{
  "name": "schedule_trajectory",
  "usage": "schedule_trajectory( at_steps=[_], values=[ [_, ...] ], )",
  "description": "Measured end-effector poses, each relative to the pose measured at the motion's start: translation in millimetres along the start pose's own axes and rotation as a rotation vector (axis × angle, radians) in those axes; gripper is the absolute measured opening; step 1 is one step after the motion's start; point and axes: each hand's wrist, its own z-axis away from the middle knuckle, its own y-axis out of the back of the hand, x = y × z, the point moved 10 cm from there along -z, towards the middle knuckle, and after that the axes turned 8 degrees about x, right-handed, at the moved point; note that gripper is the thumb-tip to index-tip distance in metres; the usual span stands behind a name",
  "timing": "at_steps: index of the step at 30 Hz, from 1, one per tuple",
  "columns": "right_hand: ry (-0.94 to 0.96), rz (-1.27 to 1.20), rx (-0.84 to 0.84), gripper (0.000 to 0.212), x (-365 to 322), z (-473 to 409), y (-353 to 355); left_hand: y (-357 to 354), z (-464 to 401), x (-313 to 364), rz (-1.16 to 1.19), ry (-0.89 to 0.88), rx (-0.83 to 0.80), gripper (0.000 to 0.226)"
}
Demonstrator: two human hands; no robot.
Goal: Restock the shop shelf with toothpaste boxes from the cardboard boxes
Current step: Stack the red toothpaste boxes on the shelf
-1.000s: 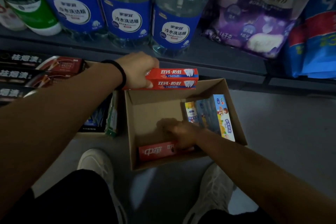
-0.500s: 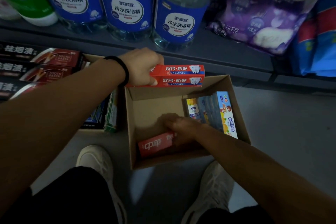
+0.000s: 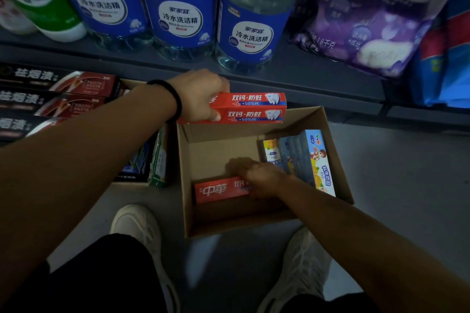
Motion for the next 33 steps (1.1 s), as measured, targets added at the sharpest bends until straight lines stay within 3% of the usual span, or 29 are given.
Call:
schedule_trajectory(
  at_steps=[4,12,33],
  values=[
    [-0.022,0.021,0.069,0.052,0,14,32,13,4,2,-0.011,0.016,0.010,0.047],
    [-0.075,-0.029,0.294,0.057,3,91,130,80,33,23,-0.066,0.050,0.082,0.049],
    [-0.320,0.250,0.810,0.056,-3,358,369,286,137,122,-0.164,0.044,0.372,0.038]
  ],
)
